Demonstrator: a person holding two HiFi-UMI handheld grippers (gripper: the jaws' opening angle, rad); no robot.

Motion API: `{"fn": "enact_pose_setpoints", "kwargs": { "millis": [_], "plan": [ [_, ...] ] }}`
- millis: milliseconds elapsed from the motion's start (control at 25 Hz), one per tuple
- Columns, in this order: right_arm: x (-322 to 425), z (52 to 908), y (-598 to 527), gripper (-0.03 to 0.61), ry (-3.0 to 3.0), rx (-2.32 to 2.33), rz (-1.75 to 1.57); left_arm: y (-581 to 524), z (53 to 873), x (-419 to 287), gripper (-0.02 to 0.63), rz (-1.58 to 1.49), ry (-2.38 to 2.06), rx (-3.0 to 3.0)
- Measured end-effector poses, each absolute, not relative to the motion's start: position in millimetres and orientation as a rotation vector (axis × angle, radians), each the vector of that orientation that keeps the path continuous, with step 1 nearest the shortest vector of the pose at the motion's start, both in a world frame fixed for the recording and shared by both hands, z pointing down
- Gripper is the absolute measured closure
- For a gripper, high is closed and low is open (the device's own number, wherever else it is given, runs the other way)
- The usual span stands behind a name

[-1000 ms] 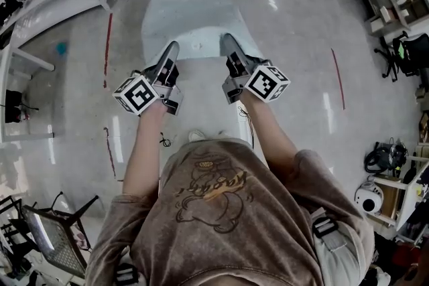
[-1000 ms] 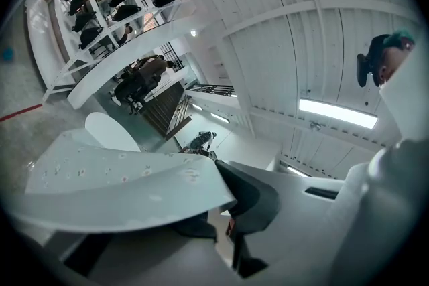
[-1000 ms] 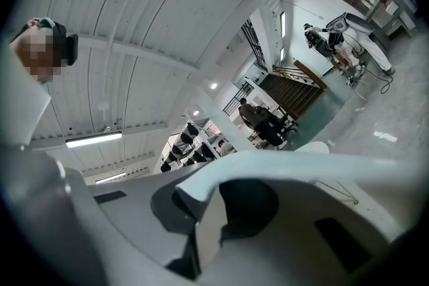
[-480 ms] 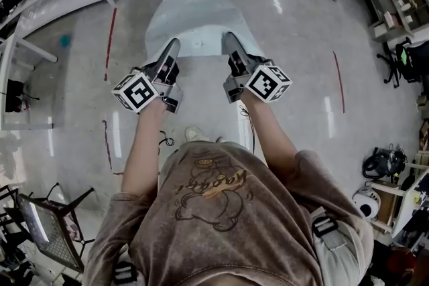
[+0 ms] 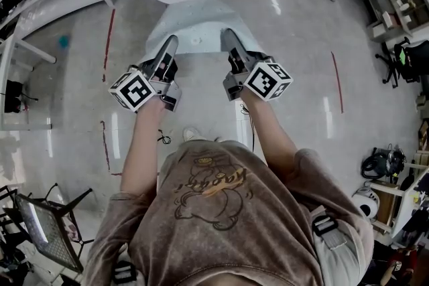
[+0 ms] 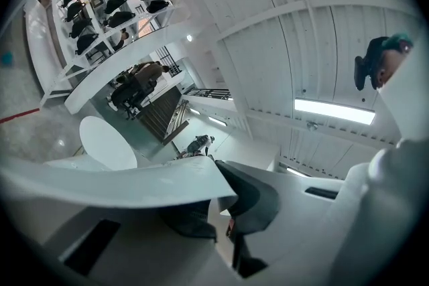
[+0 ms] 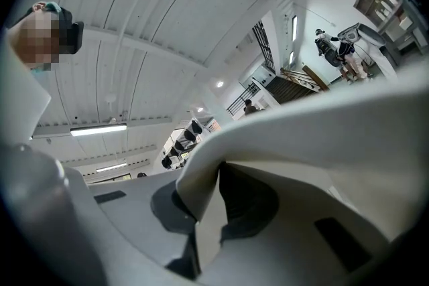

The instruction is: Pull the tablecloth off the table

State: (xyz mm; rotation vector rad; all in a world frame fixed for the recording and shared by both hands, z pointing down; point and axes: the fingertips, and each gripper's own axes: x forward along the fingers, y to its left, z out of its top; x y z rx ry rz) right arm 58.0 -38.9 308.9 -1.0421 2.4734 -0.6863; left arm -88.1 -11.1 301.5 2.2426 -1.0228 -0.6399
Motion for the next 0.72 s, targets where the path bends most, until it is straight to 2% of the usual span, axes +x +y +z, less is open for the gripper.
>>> {"fn": "enact_pose_setpoints", "kwargs": {
  "millis": [400, 720],
  "plan": [
    [61, 292, -41, 0.541, 2.519, -1.077, -0.633, -14, 282, -84, 0.594, -0.667, -1.046, 2.271],
    [52, 327, -58, 0.543, 2.540, -1.118, -0.731, -32, 318, -94, 0.594, -0.591, -1.069, 2.199]
  ]
}}
